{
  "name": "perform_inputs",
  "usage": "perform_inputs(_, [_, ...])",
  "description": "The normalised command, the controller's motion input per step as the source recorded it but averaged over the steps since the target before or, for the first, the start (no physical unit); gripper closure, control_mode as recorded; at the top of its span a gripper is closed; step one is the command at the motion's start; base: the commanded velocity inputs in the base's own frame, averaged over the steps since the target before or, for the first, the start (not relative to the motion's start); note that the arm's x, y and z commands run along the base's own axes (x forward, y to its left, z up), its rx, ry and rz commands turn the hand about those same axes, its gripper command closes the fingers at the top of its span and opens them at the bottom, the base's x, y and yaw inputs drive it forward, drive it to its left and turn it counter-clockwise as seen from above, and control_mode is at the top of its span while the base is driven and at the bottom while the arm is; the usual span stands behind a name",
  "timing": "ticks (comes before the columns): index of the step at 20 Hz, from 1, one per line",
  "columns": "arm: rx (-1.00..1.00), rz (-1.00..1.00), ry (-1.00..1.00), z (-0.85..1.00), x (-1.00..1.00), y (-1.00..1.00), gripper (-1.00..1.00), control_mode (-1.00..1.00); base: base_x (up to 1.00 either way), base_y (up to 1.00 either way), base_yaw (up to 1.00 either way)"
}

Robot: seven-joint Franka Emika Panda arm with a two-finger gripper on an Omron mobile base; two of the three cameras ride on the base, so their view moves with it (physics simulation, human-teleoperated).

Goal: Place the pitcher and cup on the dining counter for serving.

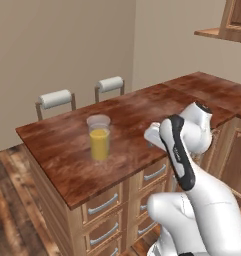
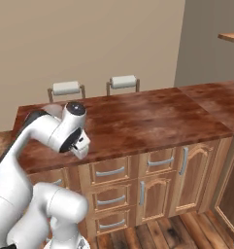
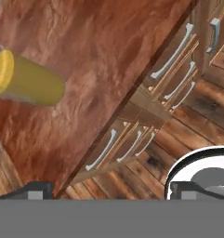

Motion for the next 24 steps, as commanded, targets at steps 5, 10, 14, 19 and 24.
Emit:
perform_inputs(5, [-0.19, -0.11, 0.25, 0.23, -0.15, -0.10, -1.00, -1.00, 0.00, 0.00, 0.00])
perform_inputs(10, [-0.19, 0.00, 0.00, -0.01, 0.00, 0.14, -1.00, -1.00, 0.00, 0.00, 0.00])
perform_inputs(14, [-0.06, 0.05, -0.03, 0.00, -0.55, 0.00, -1.00, -1.00, 0.00, 0.00, 0.00])
perform_inputs(19, [0.00, 0.00, 0.00, 0.00, 0.00, 0.00, -1.00, 1.00, -0.95, 0.00, 0.58])
perform_inputs(24, [0.00, 0.00, 0.00, 0.00, 0.00, 0.00, -1.00, 1.00, -0.23, -0.08, 0.98])
